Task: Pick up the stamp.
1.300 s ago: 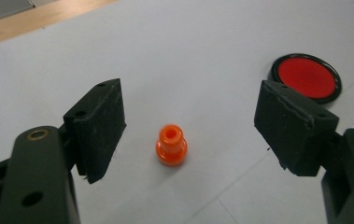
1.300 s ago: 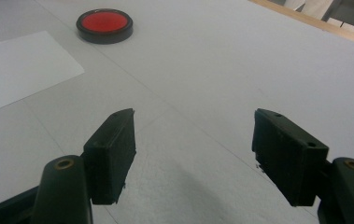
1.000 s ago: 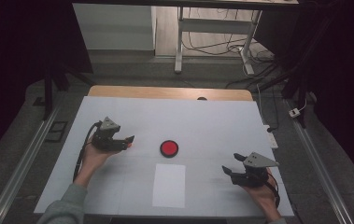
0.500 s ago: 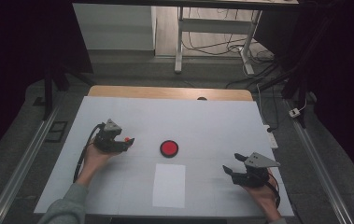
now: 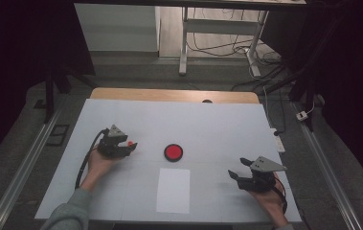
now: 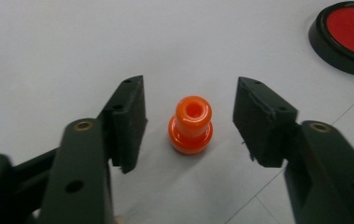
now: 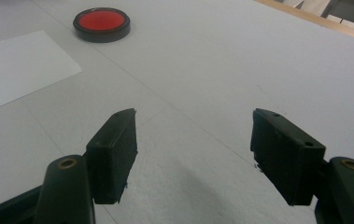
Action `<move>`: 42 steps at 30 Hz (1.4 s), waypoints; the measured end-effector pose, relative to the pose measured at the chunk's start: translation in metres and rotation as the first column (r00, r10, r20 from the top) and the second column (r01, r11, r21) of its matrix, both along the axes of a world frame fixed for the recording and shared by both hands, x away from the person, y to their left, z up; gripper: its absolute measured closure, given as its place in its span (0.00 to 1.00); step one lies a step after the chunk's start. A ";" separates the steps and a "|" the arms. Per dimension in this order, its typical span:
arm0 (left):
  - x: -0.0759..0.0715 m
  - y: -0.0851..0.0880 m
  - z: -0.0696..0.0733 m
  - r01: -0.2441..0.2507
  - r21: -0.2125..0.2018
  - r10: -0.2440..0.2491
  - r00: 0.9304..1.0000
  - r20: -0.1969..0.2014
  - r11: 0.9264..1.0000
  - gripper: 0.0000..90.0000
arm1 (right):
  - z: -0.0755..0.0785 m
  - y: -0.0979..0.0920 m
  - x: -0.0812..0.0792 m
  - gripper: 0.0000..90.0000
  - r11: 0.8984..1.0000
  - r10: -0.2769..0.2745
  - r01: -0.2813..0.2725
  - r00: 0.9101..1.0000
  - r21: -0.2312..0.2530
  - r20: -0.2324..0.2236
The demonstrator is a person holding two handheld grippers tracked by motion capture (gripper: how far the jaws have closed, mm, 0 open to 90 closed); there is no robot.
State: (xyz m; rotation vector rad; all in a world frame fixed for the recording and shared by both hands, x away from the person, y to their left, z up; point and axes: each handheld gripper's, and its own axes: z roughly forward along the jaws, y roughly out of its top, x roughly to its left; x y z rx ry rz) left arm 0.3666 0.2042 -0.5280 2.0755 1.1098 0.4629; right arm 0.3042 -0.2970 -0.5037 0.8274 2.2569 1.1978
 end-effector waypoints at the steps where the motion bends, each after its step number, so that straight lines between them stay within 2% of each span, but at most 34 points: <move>1: 0.000 0.000 -0.001 0.003 -0.004 -0.003 1.000 0.001 1.000 0.53 | 0.000 0.000 0.000 0.35 1.000 -0.003 0.003 1.000 -0.004 0.002; 9: 0.002 0.000 -0.003 0.006 -0.017 -0.005 1.000 0.008 1.000 0.61 | 0.000 -0.001 0.001 0.35 1.000 -0.005 0.005 1.000 -0.002 -0.001; 14: 0.005 0.000 -0.007 0.013 -0.013 -0.013 1.000 -0.007 1.000 0.66 | 0.000 -0.001 0.000 0.35 1.000 -0.007 0.007 1.000 0.001 -0.001; 20: 0.005 0.001 -0.008 0.016 -0.017 -0.016 1.000 -0.013 1.000 0.78 | 0.001 -0.002 0.000 0.35 1.000 -0.015 0.015 1.000 0.004 -0.001; 30: 0.005 0.003 -0.007 0.019 -0.015 -0.019 1.000 -0.016 1.000 0.79 | 0.001 -0.003 0.000 0.35 1.000 -0.014 0.014 1.000 0.002 0.000; 34: 0.004 0.007 -0.003 0.004 -0.034 -0.004 1.000 -0.008 0.999 0.79 | 0.001 -0.002 0.000 0.35 1.000 -0.013 0.013 1.000 0.009 -0.004; 35: 0.003 0.008 -0.001 -0.001 -0.052 0.001 1.000 -0.004 0.999 0.79 | 0.001 -0.002 0.000 0.35 1.000 -0.013 0.013 1.000 0.009 -0.004; 42: -0.002 0.012 0.009 0.005 -0.078 -0.003 1.000 0.017 0.997 0.80 | 0.001 -0.002 0.000 0.35 1.000 -0.012 0.012 1.000 0.007 0.001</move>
